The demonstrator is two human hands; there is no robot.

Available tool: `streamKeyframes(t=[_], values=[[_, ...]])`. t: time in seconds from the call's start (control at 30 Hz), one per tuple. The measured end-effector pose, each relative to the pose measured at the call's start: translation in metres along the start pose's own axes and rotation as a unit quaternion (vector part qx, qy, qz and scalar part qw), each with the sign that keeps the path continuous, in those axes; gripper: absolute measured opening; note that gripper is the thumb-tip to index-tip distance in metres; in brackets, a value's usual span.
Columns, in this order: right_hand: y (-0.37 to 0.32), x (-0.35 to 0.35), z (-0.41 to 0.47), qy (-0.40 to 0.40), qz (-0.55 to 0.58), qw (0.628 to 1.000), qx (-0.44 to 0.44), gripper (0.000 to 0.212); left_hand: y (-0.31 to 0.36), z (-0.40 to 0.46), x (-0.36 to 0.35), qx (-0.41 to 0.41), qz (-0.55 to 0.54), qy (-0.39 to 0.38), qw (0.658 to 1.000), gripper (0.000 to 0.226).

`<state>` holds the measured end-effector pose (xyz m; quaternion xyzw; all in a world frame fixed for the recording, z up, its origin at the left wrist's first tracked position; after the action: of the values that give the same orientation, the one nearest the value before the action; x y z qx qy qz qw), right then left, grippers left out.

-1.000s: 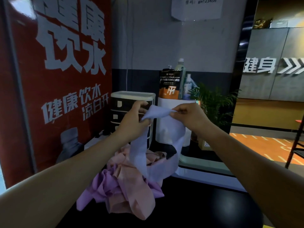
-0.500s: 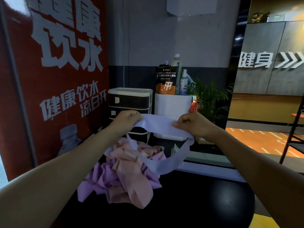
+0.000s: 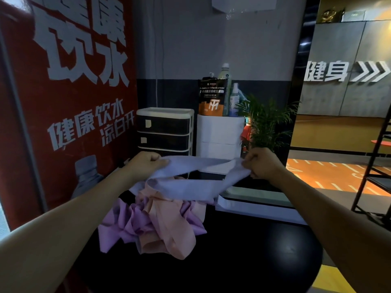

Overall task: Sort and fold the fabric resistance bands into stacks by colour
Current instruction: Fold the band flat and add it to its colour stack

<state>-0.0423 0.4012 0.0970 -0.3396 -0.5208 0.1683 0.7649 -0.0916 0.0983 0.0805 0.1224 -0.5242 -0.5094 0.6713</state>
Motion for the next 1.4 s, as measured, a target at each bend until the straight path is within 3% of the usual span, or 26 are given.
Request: streamKeyframes(t=[0.07, 0.2, 0.33, 0.4, 0.53, 0.63, 0.77, 0.83, 0.9, 1.0, 1.1, 1.2, 1.4], values=[[0.012, 0.01, 0.002, 0.036, 0.078, 0.995, -0.058, 0.009, -0.006, -0.007, -0.01, 0.017, 0.007, -0.091, 0.996, 0.041], [0.026, 0.018, 0.001, 0.083, 0.155, 0.979, -0.099, 0.01, -0.023, -0.027, -0.036, 0.086, -0.035, -0.256, 0.962, 0.072], [0.037, 0.016, -0.002, 0.089, 0.226, 0.961, -0.131, 0.017, -0.035, -0.038, -0.048, 0.105, -0.032, -0.326, 0.939, 0.056], [0.039, 0.015, -0.004, 0.085, 0.24, 0.959, -0.128, 0.021, -0.031, -0.031, -0.044, 0.073, -0.044, -0.263, 0.961, 0.041], [0.039, 0.011, -0.009, 0.054, 0.264, 0.954, -0.134, 0.022, -0.016, -0.015, -0.011, 0.014, -0.097, -0.008, 0.995, 0.02], [0.032, 0.003, -0.013, 0.016, 0.288, 0.949, -0.128, 0.018, -0.021, -0.012, 0.018, 0.038, -0.051, 0.168, 0.984, 0.022], [0.018, -0.008, -0.02, -0.017, 0.311, 0.943, -0.115, 0.019, -0.019, -0.017, 0.028, 0.081, 0.037, 0.291, 0.952, 0.02], [0.017, -0.008, -0.021, -0.005, 0.324, 0.938, -0.121, 0.02, -0.017, -0.021, 0.026, 0.099, 0.044, 0.306, 0.946, 0.006], [0.021, -0.006, -0.02, 0.005, 0.336, 0.933, -0.131, 0.022, -0.022, -0.024, 0.026, 0.129, 0.061, 0.301, 0.943, 0.027], [0.03, -0.005, -0.017, 0.013, 0.34, 0.931, -0.136, 0.022, -0.031, -0.022, 0.019, 0.136, 0.06, 0.242, 0.959, 0.018], [0.037, -0.007, -0.018, 0.026, 0.32, 0.935, -0.152, 0.021, -0.043, -0.019, -0.005, 0.17, -0.092, 0.17, 0.966, 0.017], [0.037, -0.015, -0.024, -0.004, 0.345, 0.923, -0.168, 0.024, -0.037, -0.016, -0.027, 0.187, -0.261, 0.156, 0.934, 0.022], [0.042, -0.016, -0.028, -0.027, 0.333, 0.929, -0.163, 0.029, -0.036, -0.014, -0.029, 0.17, -0.276, 0.121, 0.938, 0.033]])
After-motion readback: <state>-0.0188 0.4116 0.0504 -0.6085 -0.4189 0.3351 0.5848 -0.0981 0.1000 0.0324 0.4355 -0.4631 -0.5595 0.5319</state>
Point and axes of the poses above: each hand's wrist, its own z-axis towards the middle knuckle, its own x-axis out of the back of the hand, y = z × x, the point moved 8 cm from there along z, towards the middle knuckle, and after that the axes turned 11 degrees about -x, right-handed, at the moved point
